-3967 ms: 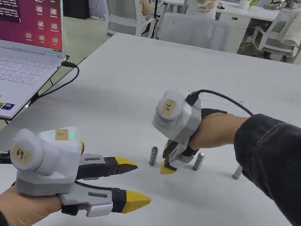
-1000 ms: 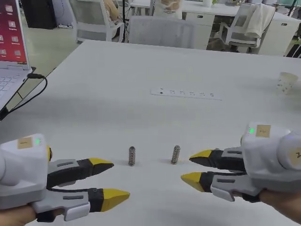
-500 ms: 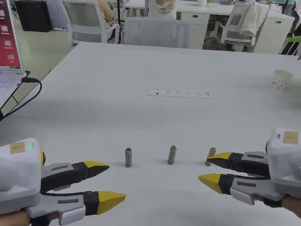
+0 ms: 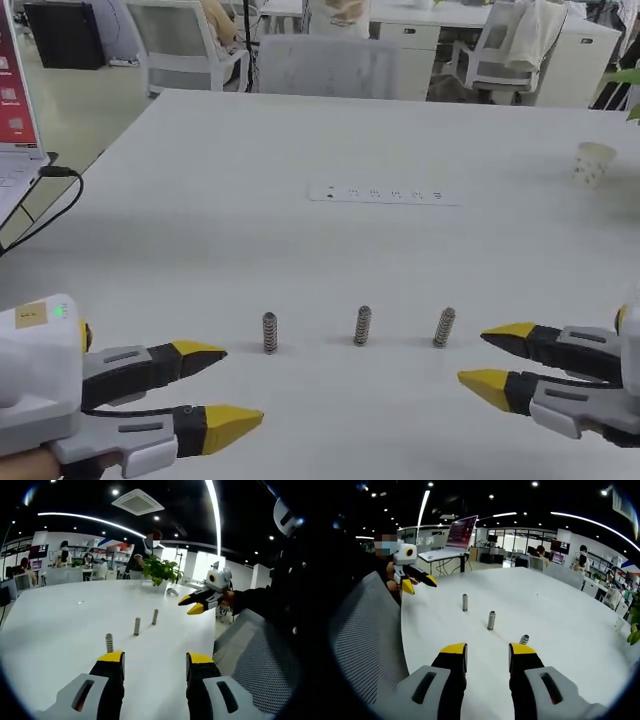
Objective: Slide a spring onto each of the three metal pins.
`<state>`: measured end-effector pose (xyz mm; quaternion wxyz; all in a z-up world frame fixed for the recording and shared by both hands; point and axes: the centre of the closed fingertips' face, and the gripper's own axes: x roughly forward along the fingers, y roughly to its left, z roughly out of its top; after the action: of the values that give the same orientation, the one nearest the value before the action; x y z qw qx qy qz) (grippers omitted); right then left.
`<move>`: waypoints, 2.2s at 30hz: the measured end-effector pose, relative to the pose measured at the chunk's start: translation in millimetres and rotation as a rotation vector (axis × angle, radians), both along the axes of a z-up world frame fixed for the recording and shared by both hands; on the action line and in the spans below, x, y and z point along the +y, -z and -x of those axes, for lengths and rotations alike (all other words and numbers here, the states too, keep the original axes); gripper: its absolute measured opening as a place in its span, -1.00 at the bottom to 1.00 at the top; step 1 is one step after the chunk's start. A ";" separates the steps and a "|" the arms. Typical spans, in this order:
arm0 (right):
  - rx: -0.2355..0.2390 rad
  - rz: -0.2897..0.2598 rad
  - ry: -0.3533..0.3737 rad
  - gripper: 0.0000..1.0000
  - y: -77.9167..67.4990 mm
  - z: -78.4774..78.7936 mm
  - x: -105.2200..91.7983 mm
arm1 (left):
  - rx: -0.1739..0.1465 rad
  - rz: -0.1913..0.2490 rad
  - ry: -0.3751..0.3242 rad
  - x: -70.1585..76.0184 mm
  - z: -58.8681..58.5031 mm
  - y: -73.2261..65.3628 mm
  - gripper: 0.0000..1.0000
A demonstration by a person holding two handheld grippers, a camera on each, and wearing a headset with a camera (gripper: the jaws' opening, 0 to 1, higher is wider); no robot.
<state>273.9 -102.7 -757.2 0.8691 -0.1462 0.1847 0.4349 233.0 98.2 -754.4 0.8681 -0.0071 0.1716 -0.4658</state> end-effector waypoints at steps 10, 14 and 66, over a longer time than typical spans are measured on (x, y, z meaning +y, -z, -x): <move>0.002 -0.011 0.021 -0.14 8.2 3.6 -9.9 | 0.003 0.000 -0.014 3.1 -1.6 2.7 -0.09; 0.007 -0.026 0.035 -0.05 11.2 4.3 -15.0 | 0.004 -0.002 -0.017 3.5 -1.0 3.2 -0.07; 0.070 -0.036 0.039 0.99 32.1 8.8 -17.2 | 0.064 -0.040 -0.070 4.1 -4.9 17.3 0.97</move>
<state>265.1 -120.0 -789.4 0.8729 -0.1118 0.2098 0.4260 237.8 102.4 -771.7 0.8779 -0.0106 0.2084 -0.4310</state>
